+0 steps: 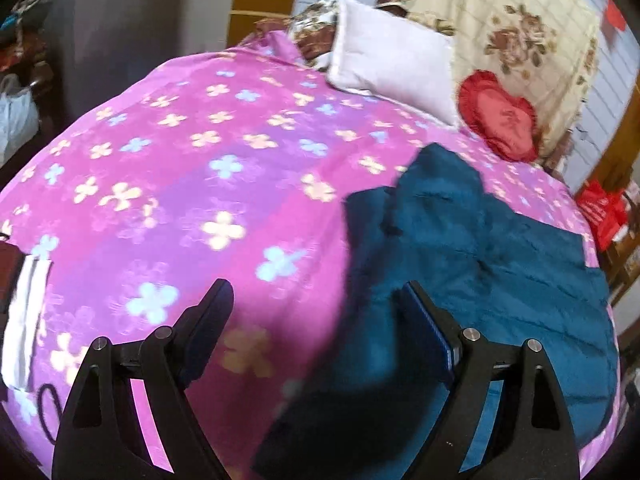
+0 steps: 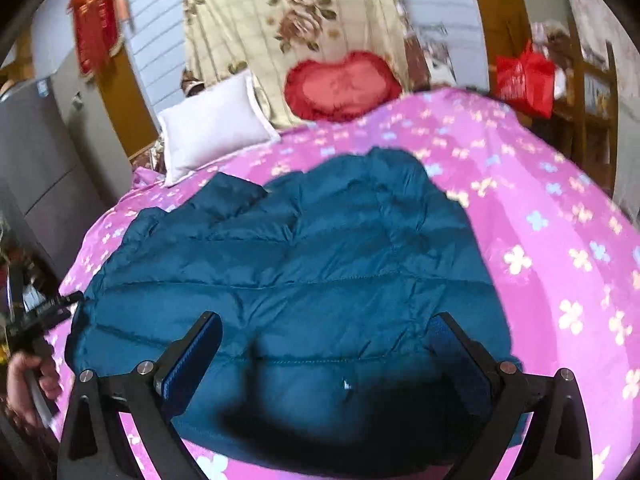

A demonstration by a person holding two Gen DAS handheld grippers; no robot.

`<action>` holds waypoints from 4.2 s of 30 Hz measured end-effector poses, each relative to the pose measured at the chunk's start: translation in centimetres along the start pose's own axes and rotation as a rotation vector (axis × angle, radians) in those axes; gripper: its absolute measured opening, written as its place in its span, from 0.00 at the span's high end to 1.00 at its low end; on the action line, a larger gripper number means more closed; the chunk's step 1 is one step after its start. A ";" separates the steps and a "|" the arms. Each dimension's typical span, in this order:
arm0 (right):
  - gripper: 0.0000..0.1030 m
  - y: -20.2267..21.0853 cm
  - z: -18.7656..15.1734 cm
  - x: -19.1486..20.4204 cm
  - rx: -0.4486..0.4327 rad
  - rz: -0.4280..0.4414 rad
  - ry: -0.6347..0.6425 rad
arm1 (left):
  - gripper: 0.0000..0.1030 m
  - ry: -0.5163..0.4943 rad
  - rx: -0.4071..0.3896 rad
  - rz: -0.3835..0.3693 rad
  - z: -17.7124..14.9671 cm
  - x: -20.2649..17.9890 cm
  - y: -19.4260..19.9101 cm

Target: Fold large clothes

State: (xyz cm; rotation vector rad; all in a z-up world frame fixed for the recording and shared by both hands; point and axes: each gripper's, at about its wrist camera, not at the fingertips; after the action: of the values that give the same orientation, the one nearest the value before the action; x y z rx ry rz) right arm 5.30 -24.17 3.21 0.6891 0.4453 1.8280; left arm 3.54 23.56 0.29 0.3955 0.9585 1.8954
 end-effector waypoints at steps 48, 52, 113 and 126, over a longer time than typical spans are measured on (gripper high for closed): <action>0.00 -5.9 -1.8 2.5 0.143 -0.002 0.079 | 0.13 -0.343 -0.041 -0.217 -2.4 -12.9 2.0; 0.00 -5.9 -1.7 2.4 0.141 0.002 0.079 | 0.13 -0.181 -0.031 -0.189 0.9 -8.4 0.3; 0.00 -10.5 3.8 -17.6 0.227 0.254 -0.244 | 0.74 -0.166 0.020 -0.275 3.2 -7.6 -7.9; 0.77 -7.8 4.4 -12.7 0.126 0.165 0.019 | 0.85 -0.181 -0.056 -0.202 3.2 -7.9 -4.8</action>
State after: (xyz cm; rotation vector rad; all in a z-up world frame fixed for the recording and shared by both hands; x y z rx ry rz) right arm 16.95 -33.40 -1.19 0.8155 0.5336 1.9753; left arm 12.34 19.47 -0.38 0.4132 0.7926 1.6692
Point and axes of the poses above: each gripper's, at about its wrist camera, not at the fingertips, and y roughly against the way its jaws point, x to its left, z to its top, and after that the axes turned 9 degrees about z, right-handed
